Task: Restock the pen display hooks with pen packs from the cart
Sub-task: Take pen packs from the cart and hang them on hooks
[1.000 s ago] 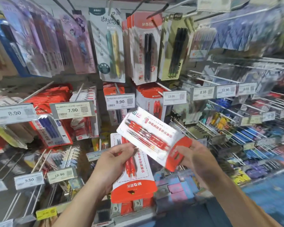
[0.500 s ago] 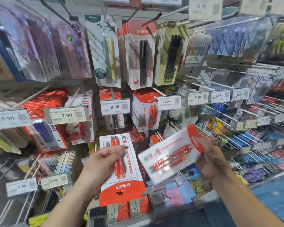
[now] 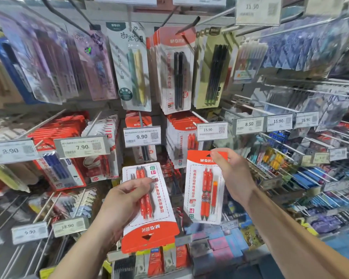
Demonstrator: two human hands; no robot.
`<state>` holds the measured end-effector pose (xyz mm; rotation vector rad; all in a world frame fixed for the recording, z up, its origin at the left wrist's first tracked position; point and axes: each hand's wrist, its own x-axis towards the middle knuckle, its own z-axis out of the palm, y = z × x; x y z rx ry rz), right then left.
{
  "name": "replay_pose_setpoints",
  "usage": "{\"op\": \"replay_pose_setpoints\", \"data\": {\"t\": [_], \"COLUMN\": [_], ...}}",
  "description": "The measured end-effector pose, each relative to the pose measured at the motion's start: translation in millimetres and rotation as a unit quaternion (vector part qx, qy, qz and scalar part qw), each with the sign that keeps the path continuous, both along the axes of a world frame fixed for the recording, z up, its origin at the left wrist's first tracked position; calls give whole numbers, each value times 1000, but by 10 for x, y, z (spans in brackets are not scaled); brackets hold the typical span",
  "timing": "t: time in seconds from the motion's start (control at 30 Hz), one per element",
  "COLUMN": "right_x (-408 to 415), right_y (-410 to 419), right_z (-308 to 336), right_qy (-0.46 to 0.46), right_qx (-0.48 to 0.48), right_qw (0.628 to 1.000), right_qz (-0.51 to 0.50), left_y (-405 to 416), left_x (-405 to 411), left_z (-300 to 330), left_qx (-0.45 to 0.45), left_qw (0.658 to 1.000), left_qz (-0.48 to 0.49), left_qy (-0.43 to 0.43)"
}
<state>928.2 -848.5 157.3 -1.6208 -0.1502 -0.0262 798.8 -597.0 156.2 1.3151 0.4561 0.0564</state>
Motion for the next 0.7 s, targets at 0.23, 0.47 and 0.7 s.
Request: {"op": "replay_pose_setpoints", "data": {"t": [0.23,0.47,0.7], "right_x": [338,553,426], "right_y": [248,262,233], "right_z": [109,102,123], "right_qy": [24,13,-25], "right_qx": [36,52,110], "right_qw": [998,998,993], "right_qz": [-42,-45,21], "left_y": [-19,-34,3], "left_x": [33,66,59], "left_z": [51,37,1], "left_qx": [-1,-25,-45], "left_qw": [1000,1000,999], "left_qz": [-8,0,14], "left_qy": [-4,-5,-10]}}
